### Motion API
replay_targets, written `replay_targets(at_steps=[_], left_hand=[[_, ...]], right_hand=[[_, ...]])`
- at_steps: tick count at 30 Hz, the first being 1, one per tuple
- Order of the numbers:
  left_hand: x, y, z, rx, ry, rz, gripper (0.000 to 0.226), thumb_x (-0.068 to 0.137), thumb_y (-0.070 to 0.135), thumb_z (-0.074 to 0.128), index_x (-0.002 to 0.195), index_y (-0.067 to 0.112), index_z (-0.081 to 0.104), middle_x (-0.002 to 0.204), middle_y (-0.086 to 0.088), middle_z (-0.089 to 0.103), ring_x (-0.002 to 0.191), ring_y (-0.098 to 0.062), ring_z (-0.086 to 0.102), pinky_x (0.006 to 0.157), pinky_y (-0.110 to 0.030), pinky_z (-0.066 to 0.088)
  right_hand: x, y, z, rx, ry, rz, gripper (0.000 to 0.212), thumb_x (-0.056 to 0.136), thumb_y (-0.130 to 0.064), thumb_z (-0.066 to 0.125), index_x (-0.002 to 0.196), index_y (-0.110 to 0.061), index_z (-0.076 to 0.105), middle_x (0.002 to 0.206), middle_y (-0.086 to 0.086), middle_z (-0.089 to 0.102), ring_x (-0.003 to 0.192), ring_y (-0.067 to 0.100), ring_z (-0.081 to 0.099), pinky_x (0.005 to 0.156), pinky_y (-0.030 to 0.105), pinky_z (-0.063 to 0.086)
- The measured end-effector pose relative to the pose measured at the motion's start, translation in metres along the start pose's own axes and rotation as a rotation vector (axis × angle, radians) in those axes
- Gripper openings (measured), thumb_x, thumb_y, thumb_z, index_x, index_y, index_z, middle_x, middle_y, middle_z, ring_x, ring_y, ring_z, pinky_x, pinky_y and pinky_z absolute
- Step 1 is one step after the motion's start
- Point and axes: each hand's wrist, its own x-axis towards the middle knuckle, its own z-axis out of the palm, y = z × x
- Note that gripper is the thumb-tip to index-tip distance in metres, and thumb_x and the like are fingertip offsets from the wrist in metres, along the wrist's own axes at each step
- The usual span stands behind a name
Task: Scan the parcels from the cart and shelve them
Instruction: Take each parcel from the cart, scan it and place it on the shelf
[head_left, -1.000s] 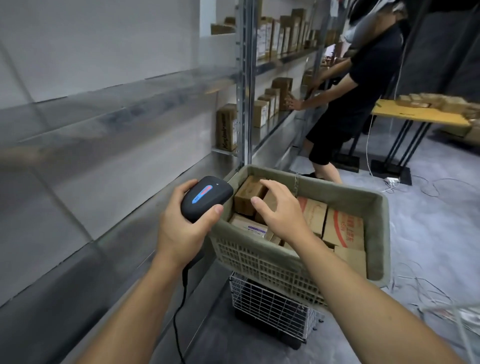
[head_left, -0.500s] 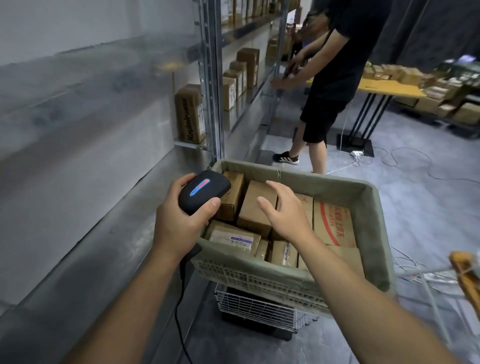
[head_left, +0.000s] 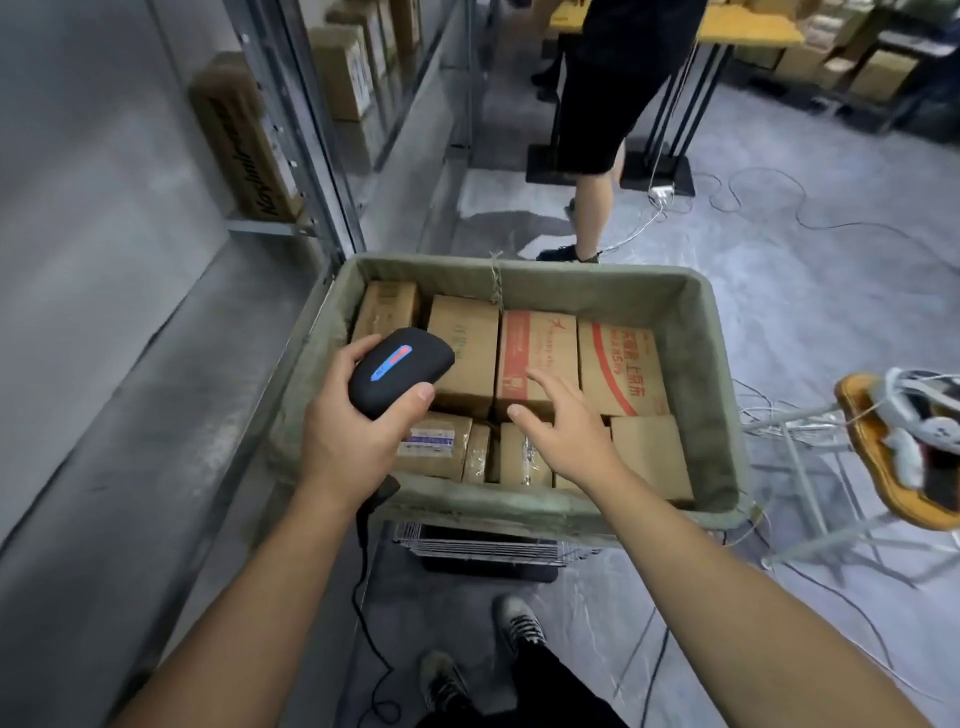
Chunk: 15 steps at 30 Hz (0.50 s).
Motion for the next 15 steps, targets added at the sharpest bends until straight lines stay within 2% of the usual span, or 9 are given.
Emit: replay_targets(at_steps=[2,5,7,9,10,13,15], left_hand=[[-0.001,-0.003,0.005,0.007,0.033,-0.016,0.059,0.069,0.043,0.078,0.124,0.036,0.057,0.105,-0.001,0.072,0.074,-0.021,0.069,0.060,-0.016,0.052],[-0.004,-0.010,0.007,-0.009,0.083,-0.058,0.056,0.072,0.035,0.077,0.124,0.031,0.057,0.104,-0.006,0.071,0.066,-0.012,0.067,0.055,-0.013,0.050],[-0.006,-0.017,0.006,-0.011,0.134,-0.095,0.056,0.071,0.037,0.079,0.122,0.035,0.056,0.109,-0.003,0.071,0.074,-0.018,0.068,0.059,-0.018,0.053],[-0.008,-0.027,0.004,0.007,0.185,-0.126,0.058,0.068,0.046,0.081,0.121,0.040,0.056,0.109,0.000,0.072,0.080,-0.023,0.068,0.070,-0.029,0.058],[-0.010,-0.031,0.003,0.011,0.211,-0.141,0.058,0.068,0.048,0.080,0.120,0.041,0.056,0.109,0.002,0.072,0.080,-0.023,0.068,0.072,-0.032,0.058],[-0.015,-0.039,0.002,0.026,0.282,-0.176,0.054,0.069,0.044,0.080,0.117,0.045,0.055,0.108,0.012,0.069,0.081,-0.020,0.068,0.067,-0.027,0.058],[-0.017,-0.044,0.003,0.057,0.311,-0.202,0.054,0.067,0.050,0.079,0.115,0.051,0.054,0.111,0.017,0.069,0.090,-0.017,0.071,0.077,-0.037,0.061]], right_hand=[[0.010,0.008,0.007,-0.041,-0.082,-0.037,0.059,0.099,-0.039,0.059,0.152,-0.023,0.040,0.156,-0.004,0.039,0.146,0.013,0.031,0.111,0.023,0.021],[0.028,0.014,0.024,-0.120,-0.223,-0.122,0.060,0.099,-0.038,0.059,0.153,-0.020,0.039,0.157,0.000,0.038,0.148,0.016,0.029,0.115,0.021,0.016],[0.041,0.015,0.037,-0.158,-0.319,-0.178,0.060,0.099,-0.037,0.060,0.153,-0.020,0.039,0.156,0.003,0.040,0.145,0.018,0.033,0.120,0.026,0.021],[0.054,0.014,0.052,-0.190,-0.406,-0.222,0.062,0.098,-0.036,0.062,0.153,-0.021,0.038,0.156,0.005,0.040,0.144,0.019,0.034,0.118,0.026,0.023],[0.060,0.014,0.060,-0.203,-0.442,-0.244,0.063,0.098,-0.035,0.063,0.153,-0.021,0.038,0.156,0.006,0.039,0.145,0.021,0.034,0.117,0.024,0.021],[0.077,0.016,0.082,-0.227,-0.530,-0.292,0.063,0.097,-0.030,0.065,0.153,-0.017,0.039,0.158,0.010,0.036,0.146,0.024,0.033,0.118,0.025,0.020],[0.085,0.017,0.093,-0.235,-0.561,-0.310,0.064,0.096,-0.029,0.066,0.152,-0.014,0.040,0.159,0.010,0.035,0.147,0.024,0.032,0.118,0.025,0.020]])
